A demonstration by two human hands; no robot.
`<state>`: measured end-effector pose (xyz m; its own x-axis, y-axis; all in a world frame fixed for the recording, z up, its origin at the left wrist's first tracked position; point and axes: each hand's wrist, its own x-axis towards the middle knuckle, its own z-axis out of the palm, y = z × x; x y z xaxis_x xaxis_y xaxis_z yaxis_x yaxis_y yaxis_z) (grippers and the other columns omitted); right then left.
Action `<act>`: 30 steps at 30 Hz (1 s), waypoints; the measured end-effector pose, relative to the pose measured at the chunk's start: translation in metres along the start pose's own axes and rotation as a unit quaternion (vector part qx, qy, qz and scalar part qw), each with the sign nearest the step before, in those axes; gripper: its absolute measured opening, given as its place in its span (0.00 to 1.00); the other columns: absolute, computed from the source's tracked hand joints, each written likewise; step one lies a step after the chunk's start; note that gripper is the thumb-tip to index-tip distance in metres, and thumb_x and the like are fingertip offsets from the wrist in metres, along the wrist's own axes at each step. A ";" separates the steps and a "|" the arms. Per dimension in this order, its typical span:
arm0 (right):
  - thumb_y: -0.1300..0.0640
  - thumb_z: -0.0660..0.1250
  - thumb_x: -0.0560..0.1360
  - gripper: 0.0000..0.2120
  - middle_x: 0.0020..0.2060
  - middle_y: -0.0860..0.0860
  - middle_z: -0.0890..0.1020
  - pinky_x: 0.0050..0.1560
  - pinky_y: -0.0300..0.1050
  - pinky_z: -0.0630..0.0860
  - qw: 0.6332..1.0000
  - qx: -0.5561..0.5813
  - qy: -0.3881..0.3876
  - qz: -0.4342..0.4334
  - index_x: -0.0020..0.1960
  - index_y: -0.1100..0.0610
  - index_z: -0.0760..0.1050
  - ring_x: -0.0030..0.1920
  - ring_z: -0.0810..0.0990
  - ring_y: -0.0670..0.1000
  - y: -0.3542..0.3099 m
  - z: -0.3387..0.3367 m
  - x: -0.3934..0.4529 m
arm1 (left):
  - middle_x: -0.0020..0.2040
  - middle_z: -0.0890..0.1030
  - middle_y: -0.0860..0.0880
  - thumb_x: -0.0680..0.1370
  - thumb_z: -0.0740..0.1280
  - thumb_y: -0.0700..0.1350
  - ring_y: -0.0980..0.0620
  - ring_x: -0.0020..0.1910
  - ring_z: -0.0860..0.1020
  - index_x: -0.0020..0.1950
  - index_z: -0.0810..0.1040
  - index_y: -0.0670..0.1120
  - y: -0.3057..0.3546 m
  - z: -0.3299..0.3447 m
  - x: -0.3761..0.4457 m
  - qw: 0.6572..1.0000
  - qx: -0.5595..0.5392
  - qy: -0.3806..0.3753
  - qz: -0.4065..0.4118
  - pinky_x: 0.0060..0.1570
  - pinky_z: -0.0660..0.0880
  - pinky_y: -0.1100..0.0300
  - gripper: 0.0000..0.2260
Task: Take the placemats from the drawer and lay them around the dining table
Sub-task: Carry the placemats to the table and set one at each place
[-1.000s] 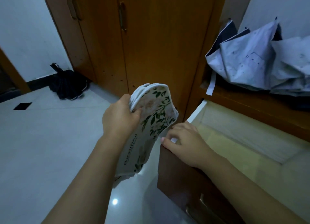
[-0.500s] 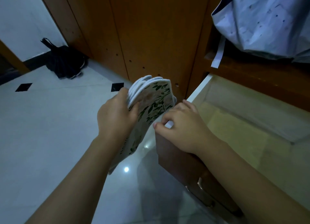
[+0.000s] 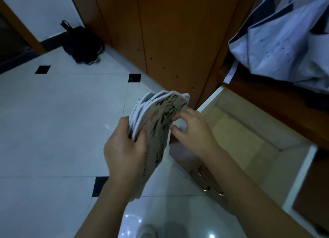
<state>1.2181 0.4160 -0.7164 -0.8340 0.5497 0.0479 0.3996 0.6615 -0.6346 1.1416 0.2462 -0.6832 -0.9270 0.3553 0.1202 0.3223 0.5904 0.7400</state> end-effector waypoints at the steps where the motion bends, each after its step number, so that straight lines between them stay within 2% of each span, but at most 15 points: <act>1: 0.48 0.67 0.75 0.11 0.55 0.46 0.76 0.56 0.45 0.71 1.000 0.013 -0.002 0.008 0.55 0.50 0.77 0.58 0.71 0.48 -0.015 -0.011 -0.004 | 0.31 0.74 0.51 0.78 0.67 0.50 0.54 0.30 0.73 0.40 0.68 0.52 0.008 -0.016 0.000 1.000 0.010 -0.002 -0.007 0.27 0.64 0.65 0.10; 4: 0.50 0.67 0.75 0.17 0.59 0.48 0.74 0.57 0.44 0.70 0.998 0.048 -0.017 0.026 0.63 0.52 0.74 0.61 0.71 0.48 -0.071 -0.051 -0.012 | 0.32 0.75 0.51 0.76 0.68 0.49 0.55 0.32 0.73 0.43 0.70 0.50 0.037 -0.071 0.001 0.999 0.020 0.007 -0.038 0.30 0.67 0.62 0.08; 7: 0.51 0.65 0.77 0.21 0.62 0.45 0.71 0.55 0.41 0.69 0.995 0.087 -0.043 0.029 0.69 0.49 0.67 0.63 0.70 0.45 -0.139 -0.093 -0.012 | 0.34 0.77 0.50 0.76 0.69 0.49 0.52 0.35 0.75 0.44 0.73 0.50 0.075 -0.135 0.001 0.995 -0.027 0.025 -0.087 0.35 0.72 0.57 0.06; 9: 0.52 0.65 0.77 0.23 0.62 0.42 0.70 0.53 0.36 0.68 0.992 0.116 -0.051 0.013 0.71 0.46 0.64 0.62 0.69 0.42 -0.185 -0.123 -0.009 | 0.33 0.77 0.50 0.76 0.69 0.48 0.52 0.34 0.75 0.44 0.73 0.51 0.103 -0.180 0.005 0.995 -0.034 0.026 -0.091 0.35 0.72 0.54 0.06; 11: 0.53 0.66 0.77 0.26 0.63 0.40 0.70 0.58 0.33 0.67 0.987 0.150 -0.050 0.004 0.73 0.46 0.62 0.64 0.69 0.39 -0.228 -0.154 -0.006 | 0.33 0.77 0.52 0.75 0.69 0.48 0.55 0.33 0.75 0.44 0.74 0.52 0.129 -0.225 0.012 0.996 -0.023 0.022 -0.082 0.33 0.71 0.56 0.05; 14: 0.53 0.67 0.78 0.31 0.67 0.42 0.68 0.65 0.39 0.67 0.984 0.171 -0.054 -0.001 0.77 0.47 0.58 0.67 0.67 0.41 -0.289 -0.195 -0.004 | 0.32 0.76 0.52 0.75 0.70 0.48 0.51 0.32 0.75 0.44 0.73 0.53 0.165 -0.287 0.022 0.998 0.004 0.003 -0.061 0.33 0.73 0.53 0.06; 17: 0.53 0.67 0.78 0.30 0.68 0.44 0.68 0.67 0.41 0.67 0.983 0.176 -0.049 -0.023 0.76 0.47 0.59 0.68 0.67 0.43 -0.349 -0.234 -0.003 | 0.33 0.77 0.52 0.74 0.69 0.47 0.48 0.34 0.76 0.45 0.74 0.53 0.199 -0.346 0.023 0.999 0.017 0.004 -0.044 0.35 0.75 0.51 0.05; 21: 0.51 0.67 0.78 0.27 0.66 0.43 0.70 0.67 0.45 0.70 0.982 0.174 -0.065 -0.039 0.74 0.45 0.63 0.66 0.69 0.43 -0.412 -0.269 -0.011 | 0.31 0.75 0.53 0.74 0.70 0.47 0.50 0.32 0.75 0.45 0.74 0.54 0.228 -0.417 0.009 0.999 0.014 0.017 -0.034 0.33 0.73 0.54 0.05; 25: 0.47 0.65 0.78 0.25 0.66 0.43 0.71 0.66 0.46 0.70 0.982 0.148 -0.085 -0.077 0.74 0.44 0.64 0.67 0.68 0.43 -0.455 -0.289 -0.027 | 0.33 0.77 0.55 0.74 0.70 0.49 0.54 0.33 0.76 0.47 0.75 0.56 0.242 -0.468 -0.007 0.999 0.031 0.020 -0.010 0.34 0.75 0.55 0.06; 30: 0.50 0.70 0.76 0.23 0.62 0.41 0.75 0.61 0.43 0.72 0.967 0.216 -0.104 -0.082 0.68 0.45 0.69 0.63 0.72 0.41 -0.491 -0.310 -0.041 | 0.32 0.76 0.54 0.74 0.70 0.50 0.54 0.32 0.74 0.46 0.75 0.55 0.260 -0.508 -0.022 0.997 0.067 0.036 0.014 0.31 0.73 0.54 0.05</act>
<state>1.1741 0.2266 -0.1674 -0.9492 0.3112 0.0471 0.0971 0.4318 -0.8967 1.1481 0.0235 -0.1574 -0.9272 0.3232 0.1895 0.3661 0.6738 0.6418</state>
